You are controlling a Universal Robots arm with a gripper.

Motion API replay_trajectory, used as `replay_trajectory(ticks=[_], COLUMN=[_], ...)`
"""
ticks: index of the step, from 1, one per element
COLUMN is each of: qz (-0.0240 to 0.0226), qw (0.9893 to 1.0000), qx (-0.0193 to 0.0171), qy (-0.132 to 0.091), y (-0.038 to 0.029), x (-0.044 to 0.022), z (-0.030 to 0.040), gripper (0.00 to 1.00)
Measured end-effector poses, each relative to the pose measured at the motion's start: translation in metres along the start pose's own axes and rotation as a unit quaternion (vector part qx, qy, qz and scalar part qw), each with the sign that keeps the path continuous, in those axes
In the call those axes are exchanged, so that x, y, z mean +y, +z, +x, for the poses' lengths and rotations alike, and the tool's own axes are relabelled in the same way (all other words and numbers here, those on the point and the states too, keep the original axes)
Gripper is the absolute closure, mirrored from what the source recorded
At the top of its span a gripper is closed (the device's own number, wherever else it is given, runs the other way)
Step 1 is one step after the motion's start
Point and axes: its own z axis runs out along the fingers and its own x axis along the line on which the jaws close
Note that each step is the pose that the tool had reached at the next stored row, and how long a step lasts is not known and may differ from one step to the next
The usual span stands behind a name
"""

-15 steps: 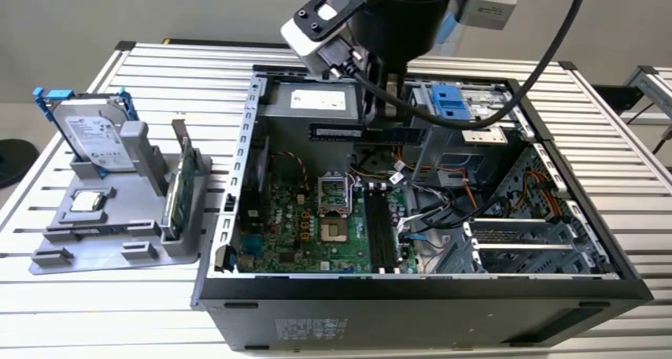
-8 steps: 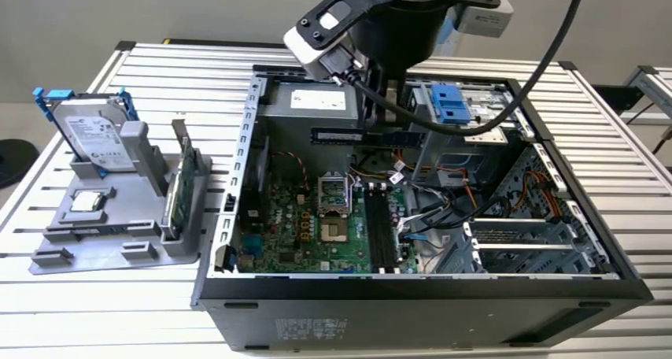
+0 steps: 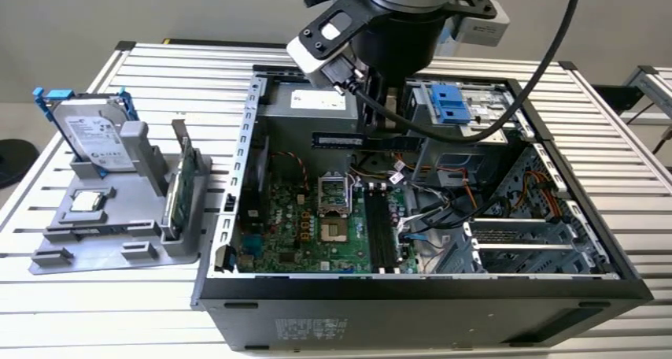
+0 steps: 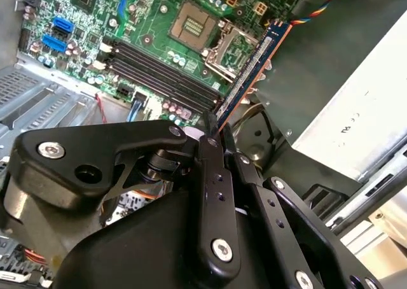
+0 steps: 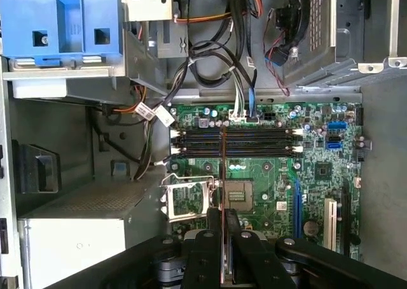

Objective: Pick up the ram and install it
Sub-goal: 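Pick up the ram and move it above insertion slot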

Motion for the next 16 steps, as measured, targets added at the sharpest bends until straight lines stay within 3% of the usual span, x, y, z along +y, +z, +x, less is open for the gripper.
replay_trajectory(ticks=[16], qz=[0.0], qw=[1.0], qx=[0.0], qy=[0.0], y=[0.0056], x=[0.0002], z=[0.0001], gripper=[1.0])
